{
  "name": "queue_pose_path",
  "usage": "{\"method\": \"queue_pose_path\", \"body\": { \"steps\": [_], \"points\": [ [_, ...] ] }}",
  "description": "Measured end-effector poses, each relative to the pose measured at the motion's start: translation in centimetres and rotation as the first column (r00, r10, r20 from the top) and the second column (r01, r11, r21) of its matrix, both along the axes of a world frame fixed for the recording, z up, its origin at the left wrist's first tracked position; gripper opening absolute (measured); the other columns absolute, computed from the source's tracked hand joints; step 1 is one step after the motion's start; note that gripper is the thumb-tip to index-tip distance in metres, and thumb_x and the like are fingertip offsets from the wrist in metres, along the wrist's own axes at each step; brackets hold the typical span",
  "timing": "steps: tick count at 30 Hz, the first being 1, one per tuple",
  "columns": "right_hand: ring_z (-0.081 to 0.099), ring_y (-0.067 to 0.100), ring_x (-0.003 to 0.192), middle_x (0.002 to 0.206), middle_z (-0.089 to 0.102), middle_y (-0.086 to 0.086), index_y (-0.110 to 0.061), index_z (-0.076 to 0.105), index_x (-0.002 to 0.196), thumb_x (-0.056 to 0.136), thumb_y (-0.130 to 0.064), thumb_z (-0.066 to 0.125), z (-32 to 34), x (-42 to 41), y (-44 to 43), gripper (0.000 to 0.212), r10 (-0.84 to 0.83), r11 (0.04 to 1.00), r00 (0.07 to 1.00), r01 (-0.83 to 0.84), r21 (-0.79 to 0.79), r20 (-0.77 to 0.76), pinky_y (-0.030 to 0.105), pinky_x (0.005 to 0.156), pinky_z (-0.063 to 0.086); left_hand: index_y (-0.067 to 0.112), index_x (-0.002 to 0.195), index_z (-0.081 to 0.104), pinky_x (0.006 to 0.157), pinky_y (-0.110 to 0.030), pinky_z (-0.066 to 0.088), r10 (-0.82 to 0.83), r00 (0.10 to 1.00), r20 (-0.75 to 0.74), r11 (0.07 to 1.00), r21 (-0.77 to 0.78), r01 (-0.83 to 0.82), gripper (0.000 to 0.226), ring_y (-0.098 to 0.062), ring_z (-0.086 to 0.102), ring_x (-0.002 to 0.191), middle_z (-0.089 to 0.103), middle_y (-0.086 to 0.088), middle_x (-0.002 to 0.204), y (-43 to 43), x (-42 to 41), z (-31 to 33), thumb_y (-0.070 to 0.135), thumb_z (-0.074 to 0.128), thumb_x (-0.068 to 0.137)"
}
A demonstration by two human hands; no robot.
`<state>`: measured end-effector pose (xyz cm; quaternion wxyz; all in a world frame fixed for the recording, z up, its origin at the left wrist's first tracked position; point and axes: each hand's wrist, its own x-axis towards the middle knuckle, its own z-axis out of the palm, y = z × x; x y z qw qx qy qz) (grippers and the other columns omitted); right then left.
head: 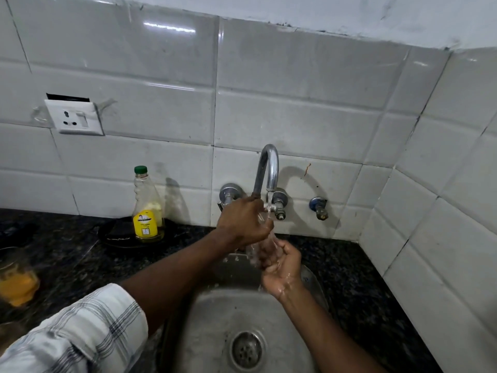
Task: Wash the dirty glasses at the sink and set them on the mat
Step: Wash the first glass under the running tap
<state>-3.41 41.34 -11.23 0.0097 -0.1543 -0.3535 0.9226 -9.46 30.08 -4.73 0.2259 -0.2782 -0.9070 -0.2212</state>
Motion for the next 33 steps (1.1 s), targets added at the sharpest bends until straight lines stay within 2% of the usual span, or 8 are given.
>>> {"method": "queue_pose_path", "body": {
  "steps": [6, 10, 12, 17, 21, 23, 28, 33],
  "points": [
    [0.067, 0.028, 0.109, 0.115, 0.071, 0.016, -0.005, 0.062, 0.124, 0.09, -0.003, 0.038, 2.7, -1.2, 1.1, 0.041, 0.372, 0.888, 0.918, -0.31, 0.34, -0.135, 0.03, 0.079, 0.056, 0.013, 0.098, 0.074, 0.067, -0.024, 0.04, 0.067, 0.974, 0.217, 0.939, 0.317, -0.135, 0.049, -0.012, 0.058, 0.074, 0.07, 0.0, 0.09, -2.5, -1.2, -2.0, 0.054, 0.049, 0.088],
    [0.061, 0.012, 0.109, 0.114, 0.064, -0.007, -0.034, 0.06, 0.12, 0.086, 0.002, 0.062, 3.0, -2.5, 2.2, 0.05, 0.688, 0.048, 0.696, -0.327, 0.944, 0.206, 0.031, 0.089, 0.055, 0.01, 0.098, 0.068, 0.055, -0.027, 0.044, 0.225, 0.542, 0.81, 0.918, 0.01, -0.395, 0.035, -0.023, 0.061, 0.07, 0.063, -0.012, 0.091, -2.6, -2.6, -2.0, 0.04, 0.051, 0.09],
    [0.059, 0.003, 0.109, 0.113, 0.062, -0.012, -0.045, 0.057, 0.114, 0.087, -0.005, 0.066, 3.5, -2.8, 2.4, 0.049, 0.715, -0.139, 0.631, -0.292, 0.946, 0.299, 0.033, 0.1, 0.05, 0.01, 0.096, 0.069, 0.059, -0.029, 0.052, 0.059, 0.449, 0.892, 0.89, 0.156, -0.427, 0.035, -0.023, 0.067, 0.07, 0.067, -0.01, 0.084, -2.8, -3.0, -2.0, 0.042, 0.059, 0.089],
    [0.057, 0.032, 0.12, 0.133, 0.059, 0.009, -0.016, 0.056, 0.131, 0.069, 0.015, 0.061, 5.3, -4.3, 2.9, 0.069, 0.718, 0.144, 0.666, -0.424, 0.894, 0.2, 0.039, 0.079, 0.057, 0.016, 0.082, 0.07, 0.064, -0.027, 0.052, -0.059, 0.899, 0.434, 0.736, 0.627, -0.254, 0.024, -0.017, 0.068, 0.069, 0.071, -0.004, 0.076, -2.9, -2.7, -3.3, 0.035, 0.061, 0.095],
    [0.061, 0.019, 0.109, 0.126, 0.06, 0.006, -0.016, 0.055, 0.133, 0.087, 0.001, 0.061, 6.9, -4.5, 2.8, 0.049, 0.794, -0.406, 0.529, 0.094, 0.909, 0.3, 0.031, 0.095, 0.052, 0.008, 0.095, 0.064, 0.058, -0.029, 0.044, -0.042, 0.447, 0.894, 0.726, 0.334, -0.6, 0.035, -0.027, 0.062, 0.065, 0.066, -0.012, 0.076, -3.0, -3.3, -2.9, 0.04, 0.051, 0.089],
    [0.057, 0.011, 0.113, 0.13, 0.06, 0.005, -0.016, 0.056, 0.133, 0.087, 0.001, 0.06, 7.1, -5.0, 2.9, 0.048, 0.794, -0.458, 0.513, 0.154, 0.875, 0.326, 0.018, 0.097, 0.046, 0.008, 0.1, 0.062, 0.053, -0.029, 0.045, -0.168, 0.347, 0.923, 0.733, 0.352, -0.582, 0.034, -0.028, 0.06, 0.062, 0.065, -0.013, 0.08, -3.4, -3.0, -2.7, 0.039, 0.051, 0.093],
    [0.062, 0.014, 0.113, 0.127, 0.061, -0.008, -0.028, 0.055, 0.134, 0.078, 0.01, 0.057, 7.0, -6.0, 2.7, 0.068, 0.777, -0.291, 0.525, -0.187, 0.938, 0.346, 0.044, 0.095, 0.054, 0.011, 0.068, 0.065, 0.049, -0.019, 0.045, 0.001, 0.908, 0.418, 0.577, 0.741, -0.342, 0.03, -0.02, 0.06, 0.06, 0.063, -0.003, 0.062, -3.0, -1.3, -4.9, 0.021, 0.06, 0.096],
    [0.058, 0.018, 0.113, 0.129, 0.06, 0.003, -0.021, 0.054, 0.133, 0.087, -0.006, 0.065, 5.8, -6.7, 3.6, 0.05, 0.787, -0.574, 0.489, 0.354, 0.739, 0.377, 0.036, 0.098, 0.051, 0.006, 0.087, 0.063, 0.058, -0.03, 0.041, -0.197, 0.388, 0.9, 0.641, 0.418, -0.644, 0.027, -0.024, 0.053, 0.057, 0.059, -0.009, 0.065, -2.9, -3.3, -3.8, 0.03, 0.051, 0.093]
  ]
}}
